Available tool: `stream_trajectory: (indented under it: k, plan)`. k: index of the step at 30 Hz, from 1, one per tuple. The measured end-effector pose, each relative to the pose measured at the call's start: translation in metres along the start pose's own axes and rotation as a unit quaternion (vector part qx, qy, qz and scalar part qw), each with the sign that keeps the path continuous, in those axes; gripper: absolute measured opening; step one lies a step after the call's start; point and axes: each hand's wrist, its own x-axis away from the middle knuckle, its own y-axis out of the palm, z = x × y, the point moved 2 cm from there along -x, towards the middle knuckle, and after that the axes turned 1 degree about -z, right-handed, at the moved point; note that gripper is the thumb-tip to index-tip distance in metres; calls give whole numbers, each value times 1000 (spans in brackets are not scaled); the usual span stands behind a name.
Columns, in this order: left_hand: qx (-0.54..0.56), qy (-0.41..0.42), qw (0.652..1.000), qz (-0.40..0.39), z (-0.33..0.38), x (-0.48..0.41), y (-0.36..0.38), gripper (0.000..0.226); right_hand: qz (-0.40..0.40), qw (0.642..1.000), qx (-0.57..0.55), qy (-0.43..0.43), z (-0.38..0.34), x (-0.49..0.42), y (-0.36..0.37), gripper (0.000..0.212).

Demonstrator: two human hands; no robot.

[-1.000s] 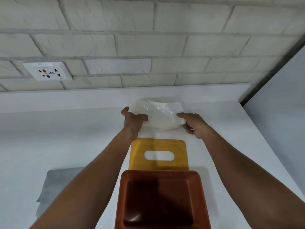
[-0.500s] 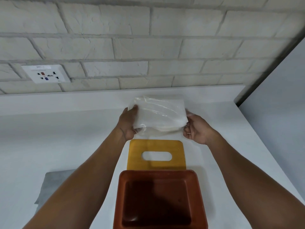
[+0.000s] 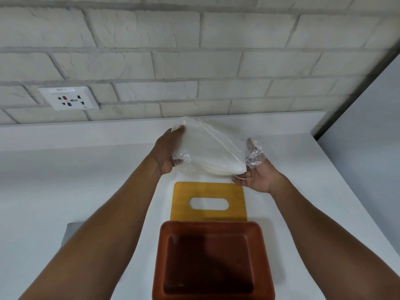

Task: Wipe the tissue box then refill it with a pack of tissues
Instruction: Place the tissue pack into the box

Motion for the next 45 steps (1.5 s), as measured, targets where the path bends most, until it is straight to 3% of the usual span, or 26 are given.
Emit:
stream_trajectory:
  k: [2, 9, 13, 18, 20, 22, 24, 26, 29, 31, 32, 34, 35, 37, 38, 40, 45]
  plan:
    - [14, -4, 1000, 5, 0, 1, -1, 20, -5, 1000, -14, -1, 3, 0, 0, 76]
    - [26, -21, 999, -4, -6, 4, 0, 28, 21, 999, 36, 1, 2, 8, 4, 29]
    - [24, -17, 999, -30, -5, 7, 4, 36, 44, 999, 19, 3, -1, 9, 4, 26]
    - [76, 2, 990, -117, -2, 9, 3, 37, 47, 999, 5, 20, -7, 17, 10, 24]
    - [98, 14, 989, -109, 0, 10, 3, 42, 42, 999, -11, 14, -9, 22, 13, 18]
    - [107, 35, 990, -85, 4, 12, 3, 30, 37, 999, -9, -4, -11, 25, 15, 18]
    - [113, 48, 992, -30, 3, 10, -1, 20, 82, 996, 26, -25, -12, 24, 17, 21]
    - [135, 47, 989, 22, -3, 4, -7, 34, 160, 984, 53, -58, -14, 23, 18, 33]
    - [151, 25, 987, 49, -17, -1, -9, 82, 177, 976, 50, -113, -19, 19, 16, 38]
    - [-20, 60, 993, 96, -25, 2, -5, 103, 173, 975, 57, -127, -25, 20, 14, 40]
    - [-180, 117, 968, 127, -28, 4, -2, 106, 172, 973, 78, -134, -29, 21, 13, 39]
    - [-461, 284, 826, 155, -34, 7, 7, 97, 165, 966, 124, -157, -35, 23, 11, 29]
    - [-544, 343, 759, 103, -37, 8, 12, 92, 162, 965, 130, -160, -37, 24, 11, 24]
    - [-645, 341, 682, -46, -46, 4, 22, 92, 156, 966, 128, -161, -40, 30, 9, 25]
    - [-687, 298, 656, -94, -53, 3, 26, 97, 158, 965, 131, -166, -43, 34, 8, 29]
    - [-735, 241, 625, -105, -64, -1, 28, 102, 176, 956, 144, -184, -53, 43, 6, 35]
    - [-753, 202, 619, -97, -71, -9, 28, 85, 200, 931, 136, -274, -102, 99, 15, 22]
